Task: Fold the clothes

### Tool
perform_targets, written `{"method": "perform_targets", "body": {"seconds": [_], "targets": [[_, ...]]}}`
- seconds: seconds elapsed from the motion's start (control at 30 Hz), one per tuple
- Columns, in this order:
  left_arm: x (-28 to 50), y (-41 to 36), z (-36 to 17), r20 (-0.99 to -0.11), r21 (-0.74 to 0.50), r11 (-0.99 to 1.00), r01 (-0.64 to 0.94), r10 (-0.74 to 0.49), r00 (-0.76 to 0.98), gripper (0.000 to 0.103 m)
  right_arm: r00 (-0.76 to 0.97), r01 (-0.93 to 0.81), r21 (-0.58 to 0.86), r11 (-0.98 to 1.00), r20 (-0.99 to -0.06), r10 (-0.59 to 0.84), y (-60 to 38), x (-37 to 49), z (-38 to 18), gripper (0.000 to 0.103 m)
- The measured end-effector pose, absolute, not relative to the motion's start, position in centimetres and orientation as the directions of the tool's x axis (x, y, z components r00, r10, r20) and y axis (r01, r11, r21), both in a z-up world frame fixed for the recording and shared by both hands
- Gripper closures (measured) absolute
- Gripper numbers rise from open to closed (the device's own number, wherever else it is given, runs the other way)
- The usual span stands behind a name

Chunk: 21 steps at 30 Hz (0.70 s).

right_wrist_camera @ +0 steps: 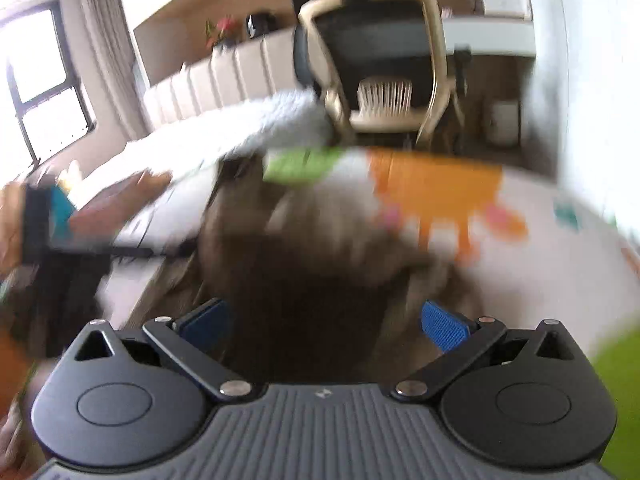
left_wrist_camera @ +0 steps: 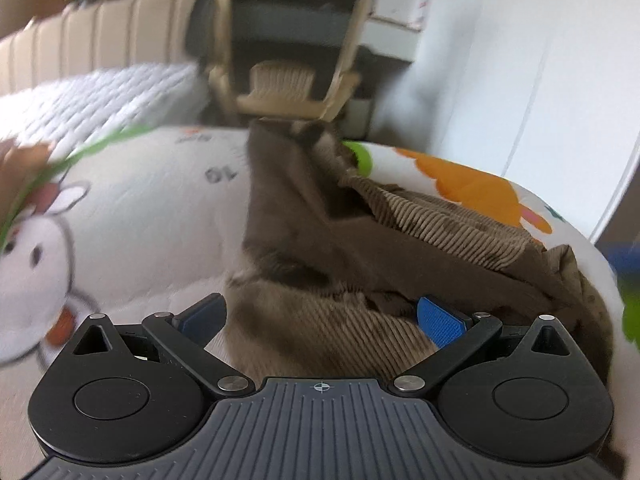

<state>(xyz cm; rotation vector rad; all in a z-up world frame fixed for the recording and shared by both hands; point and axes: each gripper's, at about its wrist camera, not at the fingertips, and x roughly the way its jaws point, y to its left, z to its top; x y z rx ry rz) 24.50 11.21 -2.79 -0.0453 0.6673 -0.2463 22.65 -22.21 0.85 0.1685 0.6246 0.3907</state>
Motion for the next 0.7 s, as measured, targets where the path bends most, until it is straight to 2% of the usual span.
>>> {"method": "perform_targets", "body": {"seconds": [0.13, 0.23, 0.27, 0.3, 0.43, 0.57, 0.7], "targets": [[24.9, 11.2, -4.6, -0.624, -0.169, 0.961, 0.217, -0.275, 0.732, 0.0, 0.795, -0.18, 0.332, 0.926, -0.505, 0.336, -21.4, 30.4, -1.4, 0.0], [24.7, 11.4, -4.3, -0.649, -0.203, 0.965, 0.165, -0.259, 0.715, 0.0, 0.706, -0.129, 0.431, 0.893, -0.592, 0.388, -21.7, 34.6, -3.8, 0.0], [24.5, 11.5, -4.3, -0.655, -0.211, 0.965, 0.158, -0.259, 0.71, 0.0, 0.691, -0.137, 0.462, 0.876, -0.589, 0.419, -21.8, 34.6, -4.3, 0.0], [24.3, 11.5, -4.2, -0.66, -0.215, 0.965, 0.152, -0.259, 0.705, 0.0, 0.68, -0.148, 0.49, 0.859, -0.581, 0.448, -21.9, 34.4, -4.7, 0.0], [23.5, 10.3, -3.9, -0.702, -0.153, 0.975, 0.16, -0.222, 0.677, 0.0, 0.616, -0.295, 0.435, 0.85, -0.593, 0.518, -21.2, 31.2, -4.8, 0.0], [21.6, 9.7, -3.4, -0.717, -0.192, 0.965, 0.179, -0.262, 0.646, 0.002, 0.569, -0.355, 0.428, 0.831, -0.606, 0.555, -21.4, 27.3, -4.4, 0.0], [17.5, 8.7, -3.2, -0.717, -0.195, 0.944, 0.266, -0.323, 0.618, 0.017, 0.529, -0.414, 0.373, 0.83, -0.644, 0.553, -21.9, 21.8, -3.9, 0.0]]}}
